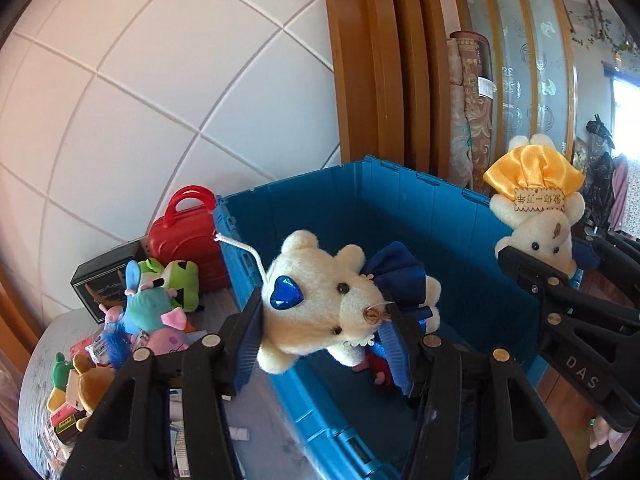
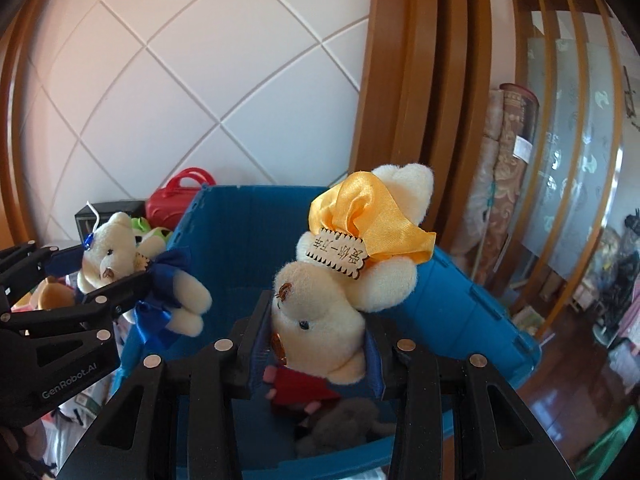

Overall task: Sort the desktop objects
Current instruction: 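Carry both white bears up and over the blue crate, then open both tools to drop the bears into the blue crate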

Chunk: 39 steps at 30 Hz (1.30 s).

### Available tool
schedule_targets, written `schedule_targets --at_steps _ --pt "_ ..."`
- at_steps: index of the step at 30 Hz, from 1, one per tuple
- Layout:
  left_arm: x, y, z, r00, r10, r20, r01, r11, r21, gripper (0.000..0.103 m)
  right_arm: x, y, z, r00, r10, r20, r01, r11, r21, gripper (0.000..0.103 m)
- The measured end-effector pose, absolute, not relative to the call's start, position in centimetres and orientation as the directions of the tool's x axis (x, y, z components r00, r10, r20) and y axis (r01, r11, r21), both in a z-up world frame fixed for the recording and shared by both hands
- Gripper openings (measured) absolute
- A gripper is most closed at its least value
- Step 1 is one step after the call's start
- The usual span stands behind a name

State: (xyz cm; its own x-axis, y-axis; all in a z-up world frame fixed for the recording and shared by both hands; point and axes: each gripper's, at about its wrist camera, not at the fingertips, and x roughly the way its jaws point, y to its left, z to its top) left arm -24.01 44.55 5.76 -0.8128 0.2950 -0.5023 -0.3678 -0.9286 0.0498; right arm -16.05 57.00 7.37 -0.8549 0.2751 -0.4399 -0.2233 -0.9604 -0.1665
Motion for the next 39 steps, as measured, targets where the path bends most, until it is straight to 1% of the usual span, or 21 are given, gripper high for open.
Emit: schedule_targets --at_steps 4,8,14,17,20,22,23,24,25,26,29,32,36,39 --pt "-24.9 46.6 6.0 -0.797 0.308 -0.519 -0.379 -0.925 0.034 0.054 -17.0 59.1 7.0 -0.84 0.29 -0.458 -0.237 -0.956 -0.172 0.039" --pt "-25.4 47.8 5.6 -0.797 0.291 -0.53 -0.364 -0.931 0.037 0.055 -17.5 60.4 6.9 -0.832 0.302 -0.464 -0.245 -0.952 -0.18 0.039" --pt "-26.0 48.8 4.8 -0.753 0.304 -0.583 -0.379 -0.925 0.007 0.055 -18.2 62.5 7.2 -0.817 0.322 -0.478 -0.259 -0.946 -0.195 0.039" --pt "-26.0 49.5 4.4 -0.715 0.303 -0.63 -0.386 -0.923 -0.006 0.055 -18.6 63.1 6.7 -0.788 0.339 -0.514 -0.262 -0.94 -0.218 0.039" --pt "-25.8 50.1 3.9 -0.687 0.298 -0.662 -0.387 -0.922 -0.013 0.059 -18.8 63.7 6.1 -0.758 0.338 -0.558 -0.248 -0.94 -0.233 0.041" --pt "-25.6 50.5 3.8 -0.678 0.29 -0.675 -0.385 -0.923 -0.01 0.062 -18.7 64.1 5.7 -0.751 0.333 -0.571 -0.244 -0.942 -0.229 0.047" --pt "-25.5 50.7 3.7 -0.674 0.284 -0.682 -0.385 -0.923 -0.005 0.066 -18.6 64.3 5.7 -0.749 0.336 -0.571 -0.246 -0.941 -0.231 0.054" --pt "-25.4 50.9 3.6 -0.67 0.28 -0.688 -0.385 -0.923 -0.001 0.072 -18.5 64.5 5.7 -0.748 0.342 -0.568 -0.254 -0.939 -0.231 0.068" --pt "-25.2 51.0 3.6 -0.666 0.28 -0.692 -0.388 -0.922 0.001 0.076 -18.3 64.7 5.8 -0.749 0.347 -0.565 -0.262 -0.938 -0.228 0.077" --pt "-25.1 51.0 3.6 -0.666 0.276 -0.693 -0.386 -0.923 0.004 0.079 -18.0 64.8 6.0 -0.753 0.343 -0.561 -0.263 -0.939 -0.221 0.09" --pt "-24.6 51.1 3.8 -0.661 0.277 -0.697 -0.391 -0.92 0.006 0.081 -17.4 65.0 6.4 -0.755 0.356 -0.55 -0.272 -0.934 -0.231 0.095" --pt "-24.1 51.0 3.8 -0.649 0.276 -0.709 -0.396 -0.918 0.006 0.082 -16.9 65.2 6.7 -0.747 0.372 -0.551 -0.28 -0.928 -0.247 0.103" --pt "-23.0 50.4 3.6 -0.624 0.289 -0.726 -0.418 -0.909 -0.002 0.082 -16.0 65.1 7.0 -0.746 0.379 -0.547 -0.287 -0.925 -0.25 0.103" --pt "-21.8 49.4 3.7 -0.625 0.307 -0.718 -0.426 -0.905 -0.016 0.082 -15.0 64.8 7.2 -0.75 0.368 -0.549 -0.278 -0.929 -0.243 0.103"
